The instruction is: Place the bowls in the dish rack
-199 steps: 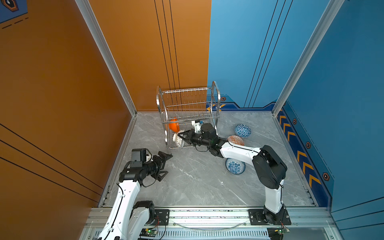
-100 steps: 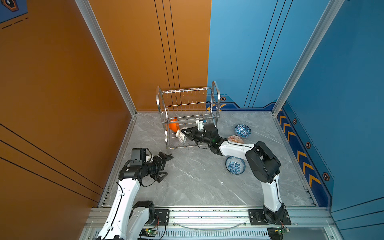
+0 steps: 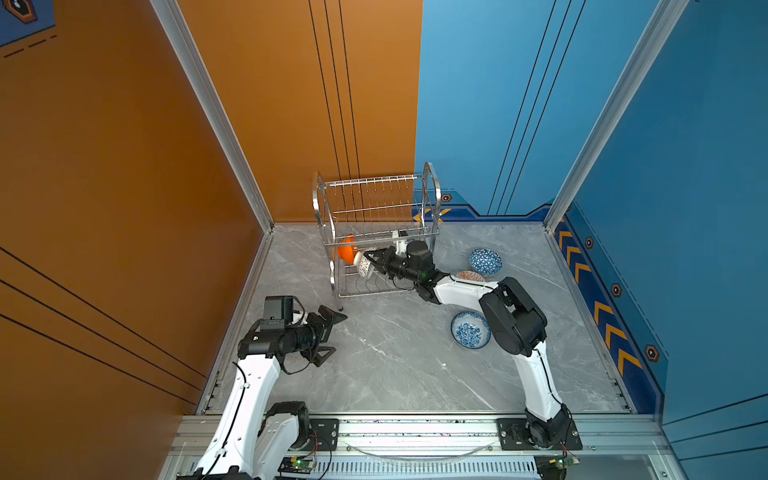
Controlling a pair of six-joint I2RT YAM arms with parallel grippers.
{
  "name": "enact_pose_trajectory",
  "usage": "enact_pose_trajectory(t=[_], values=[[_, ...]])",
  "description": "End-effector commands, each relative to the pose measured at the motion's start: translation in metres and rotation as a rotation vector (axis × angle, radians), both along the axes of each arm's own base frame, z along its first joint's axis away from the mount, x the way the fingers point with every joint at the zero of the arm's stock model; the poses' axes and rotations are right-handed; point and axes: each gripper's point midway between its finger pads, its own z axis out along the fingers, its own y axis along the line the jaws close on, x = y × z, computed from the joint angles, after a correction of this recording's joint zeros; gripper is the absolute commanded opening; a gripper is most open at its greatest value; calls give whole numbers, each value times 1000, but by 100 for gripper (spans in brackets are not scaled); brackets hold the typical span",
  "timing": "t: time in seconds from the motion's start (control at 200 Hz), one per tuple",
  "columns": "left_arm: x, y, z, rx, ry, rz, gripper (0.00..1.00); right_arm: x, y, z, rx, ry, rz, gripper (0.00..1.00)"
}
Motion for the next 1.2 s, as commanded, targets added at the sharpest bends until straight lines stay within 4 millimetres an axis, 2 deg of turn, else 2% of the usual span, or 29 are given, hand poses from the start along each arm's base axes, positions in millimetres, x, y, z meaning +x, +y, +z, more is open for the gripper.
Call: enact_pose_trajectory(t=[0.0, 0.2, 0.581, 0.931, 1.016, 1.026, 1.041, 1.196], values=[[-2, -2, 6, -2, -6, -24, 98, 14, -1, 44, 68, -106, -31, 0], [-1, -2, 4, 4, 0, -28, 98, 24, 6, 40, 59, -110, -29, 0], [-3, -3, 2, 6, 3, -36, 98, 47, -1, 33, 21, -130, -95, 0], [-2, -3, 1, 12, 7, -43, 98, 66, -2, 20, -24, -133, -124, 0], [-2, -3, 1, 14, 6, -44, 98, 69, -3, 7, -63, -124, -129, 0], [-2, -3, 1, 14, 5, -44, 98, 71, -3, 16, -54, -140, -130, 0], [-2, -3, 1, 14, 6, -45, 98, 72, -2, 18, -53, -147, -130, 0], [-2, -3, 0, 16, 9, -45, 98, 76, -1, 13, -96, -159, -129, 0]])
